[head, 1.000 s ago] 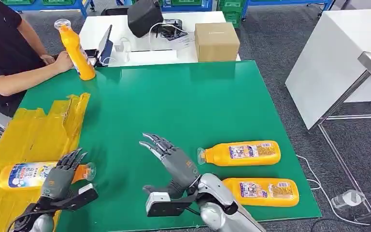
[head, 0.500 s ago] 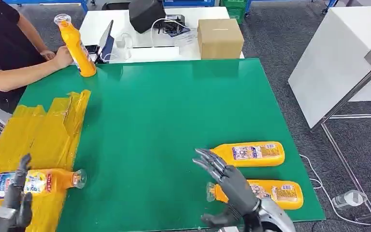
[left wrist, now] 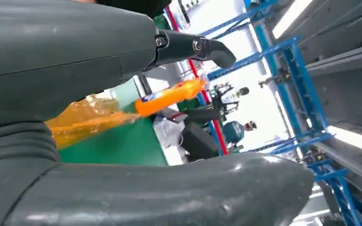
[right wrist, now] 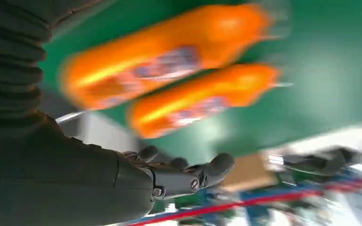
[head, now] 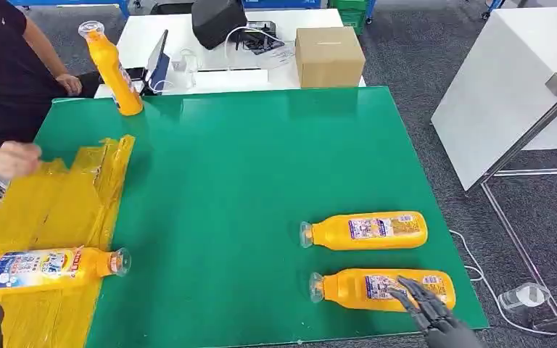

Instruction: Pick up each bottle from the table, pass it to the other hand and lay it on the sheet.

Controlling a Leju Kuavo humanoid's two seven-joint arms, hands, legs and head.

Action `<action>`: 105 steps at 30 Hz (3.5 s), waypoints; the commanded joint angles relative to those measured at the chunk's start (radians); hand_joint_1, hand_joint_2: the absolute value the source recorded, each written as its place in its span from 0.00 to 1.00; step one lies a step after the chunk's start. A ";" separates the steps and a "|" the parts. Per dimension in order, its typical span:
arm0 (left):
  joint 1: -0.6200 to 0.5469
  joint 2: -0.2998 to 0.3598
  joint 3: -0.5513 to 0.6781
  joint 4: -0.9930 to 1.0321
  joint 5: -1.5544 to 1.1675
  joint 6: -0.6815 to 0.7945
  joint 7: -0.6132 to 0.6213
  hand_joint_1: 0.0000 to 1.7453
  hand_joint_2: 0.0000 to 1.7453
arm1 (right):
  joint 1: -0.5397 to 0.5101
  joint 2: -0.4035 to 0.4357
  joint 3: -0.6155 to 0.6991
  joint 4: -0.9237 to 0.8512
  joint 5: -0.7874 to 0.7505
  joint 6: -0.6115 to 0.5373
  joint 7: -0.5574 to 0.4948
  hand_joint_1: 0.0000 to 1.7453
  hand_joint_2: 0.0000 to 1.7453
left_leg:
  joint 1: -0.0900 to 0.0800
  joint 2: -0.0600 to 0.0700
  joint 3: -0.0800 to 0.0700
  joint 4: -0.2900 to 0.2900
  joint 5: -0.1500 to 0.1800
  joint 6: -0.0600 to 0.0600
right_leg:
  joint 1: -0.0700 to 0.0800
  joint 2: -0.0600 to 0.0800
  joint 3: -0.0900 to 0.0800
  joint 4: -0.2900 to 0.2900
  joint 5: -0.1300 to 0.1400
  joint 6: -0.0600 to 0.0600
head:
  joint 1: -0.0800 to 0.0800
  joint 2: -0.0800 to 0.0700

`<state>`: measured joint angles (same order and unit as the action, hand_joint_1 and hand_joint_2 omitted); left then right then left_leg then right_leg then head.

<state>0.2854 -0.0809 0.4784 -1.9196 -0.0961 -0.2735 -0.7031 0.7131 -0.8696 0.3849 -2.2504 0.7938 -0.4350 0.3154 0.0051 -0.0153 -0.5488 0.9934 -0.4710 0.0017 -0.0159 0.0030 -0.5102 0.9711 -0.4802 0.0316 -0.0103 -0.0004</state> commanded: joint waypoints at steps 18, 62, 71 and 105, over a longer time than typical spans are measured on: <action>-0.036 -0.004 0.006 0.052 0.002 -0.056 0.005 0.00 0.00 | 0.090 -0.188 -0.164 0.103 -0.148 0.077 0.083 0.00 1.00 | 0.000 0.001 0.003 -0.001 0.000 0.001 | 0.000 0.000 0.002 -0.002 0.001 0.000 | 0.000 0.000; -0.119 0.057 -0.133 0.155 0.006 -0.018 0.005 0.00 0.00 | -0.473 0.203 -0.192 0.535 -0.024 0.564 -0.314 0.00 1.00 | 0.000 0.005 0.004 -0.001 0.000 0.002 | 0.000 0.003 0.003 -0.002 0.001 -0.001 | 0.000 0.000; -0.151 0.060 -0.145 0.188 0.015 -0.021 0.005 0.00 0.00 | -0.592 0.198 -0.079 0.637 -0.026 0.670 -0.336 0.00 1.00 | 0.001 0.007 0.005 -0.002 0.000 0.001 | 0.001 0.005 0.004 -0.003 0.002 -0.001 | 0.000 0.000; -0.235 0.031 -0.172 0.381 0.116 -0.153 0.014 0.00 0.00 | -0.616 0.408 0.094 0.814 -0.243 0.502 -0.438 1.00 1.00 | 0.011 0.023 0.032 -0.003 -0.007 -0.002 | 0.012 0.022 0.018 -0.011 0.005 -0.005 | 0.000 0.000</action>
<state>0.0676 -0.0240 0.3033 -1.6785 -0.0622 -0.3045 -0.7012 -0.0402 -0.5695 0.5119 -1.3611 0.7621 0.1399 -0.0125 0.0162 0.0136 -0.5071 0.9921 -0.4840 -0.0006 -0.0043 0.0317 -0.4844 0.9624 -0.4788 0.0272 -0.0099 -0.0004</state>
